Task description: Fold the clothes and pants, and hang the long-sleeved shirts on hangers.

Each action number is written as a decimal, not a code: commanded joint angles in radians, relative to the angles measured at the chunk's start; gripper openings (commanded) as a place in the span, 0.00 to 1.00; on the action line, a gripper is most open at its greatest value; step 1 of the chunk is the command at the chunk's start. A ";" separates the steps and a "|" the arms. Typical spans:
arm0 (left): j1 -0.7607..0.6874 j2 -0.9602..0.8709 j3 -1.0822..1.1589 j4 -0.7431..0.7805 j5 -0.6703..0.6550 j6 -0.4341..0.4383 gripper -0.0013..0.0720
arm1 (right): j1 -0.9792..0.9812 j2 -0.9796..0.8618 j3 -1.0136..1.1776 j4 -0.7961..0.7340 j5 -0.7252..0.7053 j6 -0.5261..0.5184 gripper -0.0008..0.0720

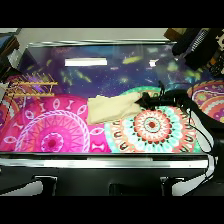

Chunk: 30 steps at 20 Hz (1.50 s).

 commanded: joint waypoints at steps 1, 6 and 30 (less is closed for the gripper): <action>-0.001 -0.001 0.000 0.000 0.000 0.001 0.04 | -0.027 0.003 0.167 -0.011 0.103 0.127 0.06; -0.001 -0.001 0.000 0.000 0.000 0.004 0.04 | -0.132 0.002 0.302 -0.024 0.238 0.237 0.06; -0.001 0.000 0.000 0.000 -0.002 0.003 0.04 | -0.713 0.241 0.146 -0.912 0.043 1.021 0.06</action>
